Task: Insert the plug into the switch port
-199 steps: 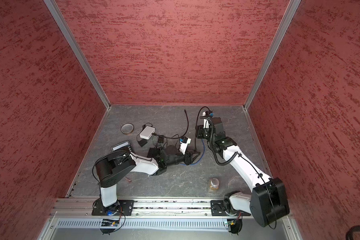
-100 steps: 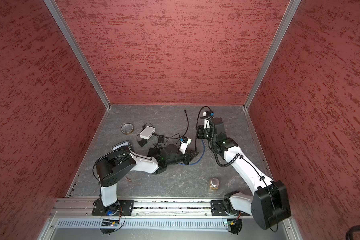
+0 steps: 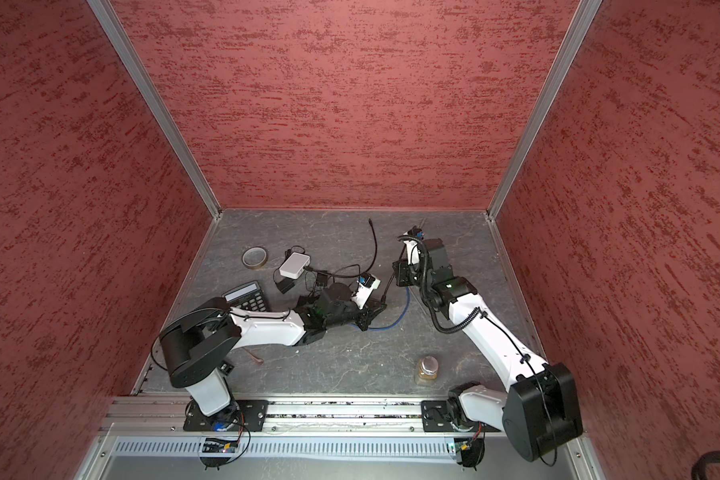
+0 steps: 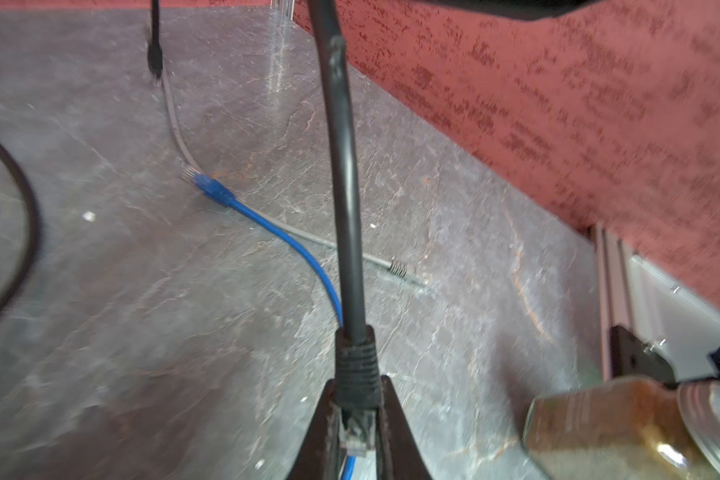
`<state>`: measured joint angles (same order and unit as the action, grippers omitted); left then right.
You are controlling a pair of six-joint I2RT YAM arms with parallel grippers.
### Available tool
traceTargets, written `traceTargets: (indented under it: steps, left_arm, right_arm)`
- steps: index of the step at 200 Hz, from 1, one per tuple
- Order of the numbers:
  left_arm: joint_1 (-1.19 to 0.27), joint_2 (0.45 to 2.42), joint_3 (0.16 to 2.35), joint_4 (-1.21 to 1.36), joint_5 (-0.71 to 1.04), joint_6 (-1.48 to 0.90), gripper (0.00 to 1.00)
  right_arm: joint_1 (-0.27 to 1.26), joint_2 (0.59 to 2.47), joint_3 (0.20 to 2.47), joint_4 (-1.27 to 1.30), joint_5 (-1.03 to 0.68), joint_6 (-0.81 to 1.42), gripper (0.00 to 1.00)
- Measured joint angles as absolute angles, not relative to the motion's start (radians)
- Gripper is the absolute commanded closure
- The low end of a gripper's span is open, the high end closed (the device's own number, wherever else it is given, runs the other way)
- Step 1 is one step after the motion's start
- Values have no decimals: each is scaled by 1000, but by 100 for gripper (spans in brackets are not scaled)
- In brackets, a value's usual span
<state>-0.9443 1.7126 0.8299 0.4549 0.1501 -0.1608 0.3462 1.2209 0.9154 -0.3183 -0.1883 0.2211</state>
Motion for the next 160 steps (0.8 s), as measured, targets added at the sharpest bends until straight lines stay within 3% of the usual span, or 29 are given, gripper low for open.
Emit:
traceTargets:
  steps: [99, 160]
  left_arm:
    - [-900, 1492, 729, 173, 131, 117, 90]
    - [-888, 1388, 676, 98, 138, 227, 90]
  right_arm:
    - [352, 1084, 817, -354, -399, 1, 73]
    - [413, 951, 665, -193, -552, -155, 67]
